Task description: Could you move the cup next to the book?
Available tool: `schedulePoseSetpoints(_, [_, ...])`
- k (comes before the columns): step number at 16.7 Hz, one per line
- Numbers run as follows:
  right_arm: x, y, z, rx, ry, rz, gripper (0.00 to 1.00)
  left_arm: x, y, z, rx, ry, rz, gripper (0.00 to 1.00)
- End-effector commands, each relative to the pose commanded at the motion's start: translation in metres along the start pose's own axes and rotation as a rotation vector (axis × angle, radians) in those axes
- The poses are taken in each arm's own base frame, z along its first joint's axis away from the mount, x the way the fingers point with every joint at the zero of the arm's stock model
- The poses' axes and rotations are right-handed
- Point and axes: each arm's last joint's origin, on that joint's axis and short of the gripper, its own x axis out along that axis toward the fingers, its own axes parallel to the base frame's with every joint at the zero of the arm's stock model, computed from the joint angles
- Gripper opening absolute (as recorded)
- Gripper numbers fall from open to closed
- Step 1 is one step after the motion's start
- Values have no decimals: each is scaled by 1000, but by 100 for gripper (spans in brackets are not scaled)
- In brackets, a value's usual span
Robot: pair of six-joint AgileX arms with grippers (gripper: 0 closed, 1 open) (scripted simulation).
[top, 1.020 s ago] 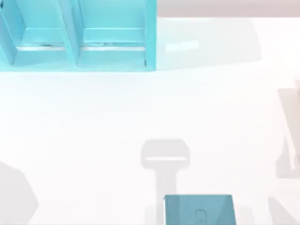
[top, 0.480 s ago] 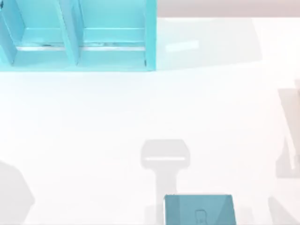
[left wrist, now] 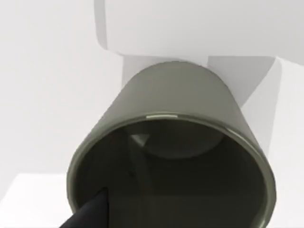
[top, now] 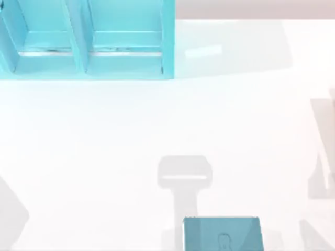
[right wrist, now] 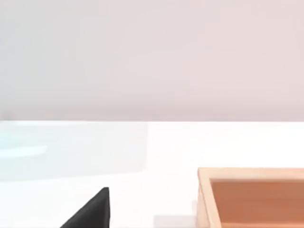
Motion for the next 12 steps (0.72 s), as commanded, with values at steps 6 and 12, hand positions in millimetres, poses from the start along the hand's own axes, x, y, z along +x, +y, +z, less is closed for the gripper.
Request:
schedulePoseSetpoints(6, [0, 0, 0, 0, 0, 0, 100, 27, -3, 5, 0, -10, -7, 100])
schedulePoseSetpoints(12, [0, 0, 0, 0, 0, 0, 100, 27, -3, 5, 0, -10, -7, 70])
